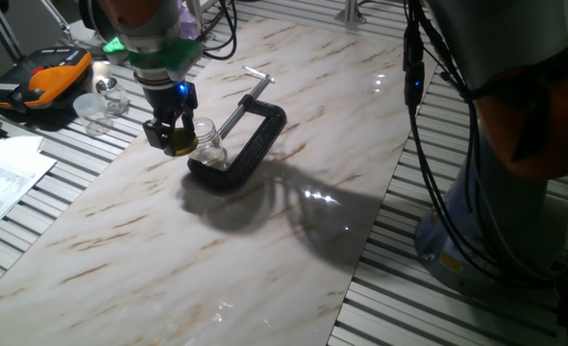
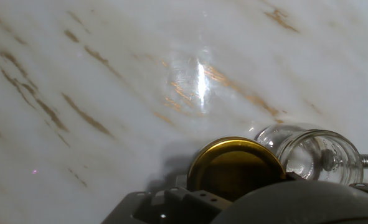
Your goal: Screw the lid onto the jar
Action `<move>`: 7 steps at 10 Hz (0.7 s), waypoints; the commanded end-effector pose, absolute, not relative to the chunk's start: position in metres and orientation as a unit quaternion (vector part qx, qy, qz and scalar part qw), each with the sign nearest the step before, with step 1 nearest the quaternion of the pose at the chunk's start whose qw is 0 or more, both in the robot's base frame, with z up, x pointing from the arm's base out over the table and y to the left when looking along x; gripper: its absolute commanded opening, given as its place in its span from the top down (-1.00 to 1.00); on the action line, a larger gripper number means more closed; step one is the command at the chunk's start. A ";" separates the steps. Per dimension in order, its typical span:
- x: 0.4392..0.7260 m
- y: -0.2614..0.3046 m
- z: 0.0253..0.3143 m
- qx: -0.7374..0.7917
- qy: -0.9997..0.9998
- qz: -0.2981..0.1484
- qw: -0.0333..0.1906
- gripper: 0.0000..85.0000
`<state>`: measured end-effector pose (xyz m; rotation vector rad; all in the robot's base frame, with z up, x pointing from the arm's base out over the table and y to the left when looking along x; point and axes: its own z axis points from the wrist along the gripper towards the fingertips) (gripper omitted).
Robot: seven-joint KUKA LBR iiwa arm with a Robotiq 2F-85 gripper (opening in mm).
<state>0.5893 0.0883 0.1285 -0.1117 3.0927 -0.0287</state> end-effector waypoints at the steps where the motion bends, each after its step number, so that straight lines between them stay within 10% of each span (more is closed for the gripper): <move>1: 0.589 0.088 0.128 -0.036 0.999 -0.015 0.025 1.00; 7: 0.589 0.088 0.128 -0.034 0.999 -0.015 0.025 1.00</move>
